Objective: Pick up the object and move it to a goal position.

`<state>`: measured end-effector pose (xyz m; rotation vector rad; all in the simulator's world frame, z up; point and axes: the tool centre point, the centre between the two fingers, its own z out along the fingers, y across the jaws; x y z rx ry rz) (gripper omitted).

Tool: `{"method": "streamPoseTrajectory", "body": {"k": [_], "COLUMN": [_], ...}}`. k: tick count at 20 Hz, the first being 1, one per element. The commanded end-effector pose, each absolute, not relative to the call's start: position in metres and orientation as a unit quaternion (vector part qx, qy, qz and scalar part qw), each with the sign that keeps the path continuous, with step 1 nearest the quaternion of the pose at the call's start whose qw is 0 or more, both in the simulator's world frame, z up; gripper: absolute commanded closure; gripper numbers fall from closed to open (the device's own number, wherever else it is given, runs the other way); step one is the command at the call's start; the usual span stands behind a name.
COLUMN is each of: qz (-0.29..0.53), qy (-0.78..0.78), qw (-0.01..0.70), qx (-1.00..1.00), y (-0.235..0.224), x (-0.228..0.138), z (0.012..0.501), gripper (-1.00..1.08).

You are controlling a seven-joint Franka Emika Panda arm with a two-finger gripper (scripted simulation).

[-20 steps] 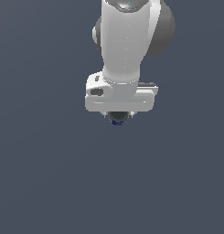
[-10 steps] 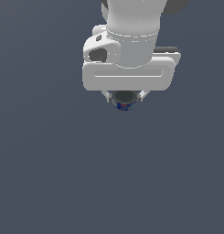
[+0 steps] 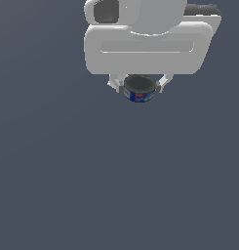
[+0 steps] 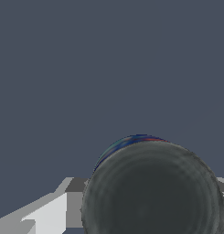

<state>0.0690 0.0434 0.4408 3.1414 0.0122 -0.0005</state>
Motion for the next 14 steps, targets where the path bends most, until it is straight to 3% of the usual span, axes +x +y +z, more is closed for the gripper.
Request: {"method": "streamPoseTrajectory", "body": {"k": [1,14], "qz": [0.0,0.0], "qy": [0.004,0.004], "qw": [0.0,0.0], "qx": [1.0,1.0], "y": [0.045,0.049], "x": [0.071,0.079], "z": [0.453,0.485], "gripper": [1.08,1.08]}}
